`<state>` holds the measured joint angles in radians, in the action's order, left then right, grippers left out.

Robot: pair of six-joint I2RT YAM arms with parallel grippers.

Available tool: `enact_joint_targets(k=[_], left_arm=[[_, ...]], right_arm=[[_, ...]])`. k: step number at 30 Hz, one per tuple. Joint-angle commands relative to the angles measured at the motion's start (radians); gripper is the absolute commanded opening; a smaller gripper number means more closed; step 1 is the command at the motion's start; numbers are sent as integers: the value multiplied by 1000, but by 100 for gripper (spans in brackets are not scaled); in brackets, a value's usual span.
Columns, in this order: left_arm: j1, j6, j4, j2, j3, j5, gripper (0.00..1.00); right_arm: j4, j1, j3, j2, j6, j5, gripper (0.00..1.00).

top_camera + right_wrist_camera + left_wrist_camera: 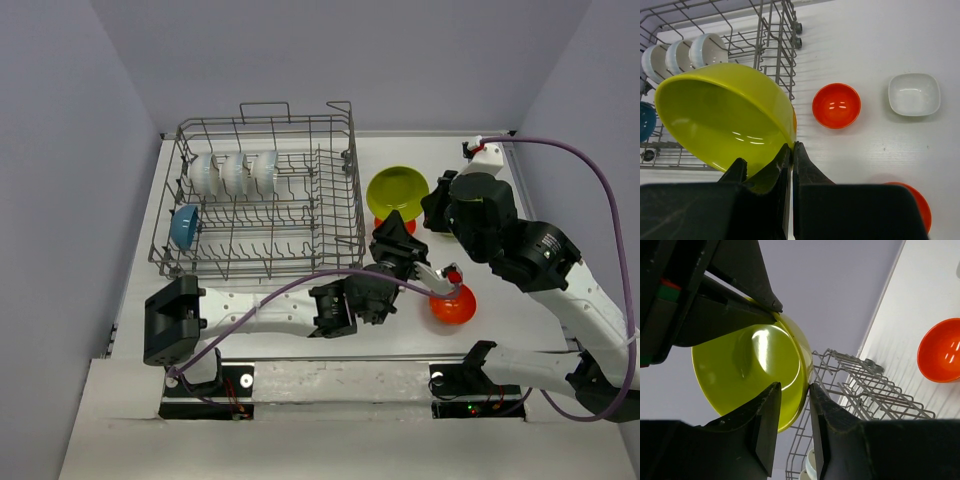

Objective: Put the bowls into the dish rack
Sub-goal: Pass from the right arm to the left

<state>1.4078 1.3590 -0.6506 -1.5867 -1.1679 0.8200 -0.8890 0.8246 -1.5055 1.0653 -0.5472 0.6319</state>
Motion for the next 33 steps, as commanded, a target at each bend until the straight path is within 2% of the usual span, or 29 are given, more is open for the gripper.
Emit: enact_joint_targets(k=[1,10,14,18,19,21,33], left_arm=[[-21,25,-81,1,-56,21,41],[-43,31,-84,-29,-72,2,38],[-49,34,-93,-42,-81,-5,31],[-52,38,-96,-50,-82,-2,17],[-52,40,-98,-52,-82,-1,7],[-53,42,-100,-52,-82,1,0],[-50,45,-113,-36,-78,-4,0]], right_arm=[[16,-2,-30,-25,4,12,1],[9,-2,-33,-34,6,14,1],[2,-2,-32,-36,4,17,1],[2,-2,-30,-39,1,15,1],[2,-2,-27,-38,1,15,1],[2,-2,-25,-39,1,14,1],[2,-2,-25,-41,0,12,1]])
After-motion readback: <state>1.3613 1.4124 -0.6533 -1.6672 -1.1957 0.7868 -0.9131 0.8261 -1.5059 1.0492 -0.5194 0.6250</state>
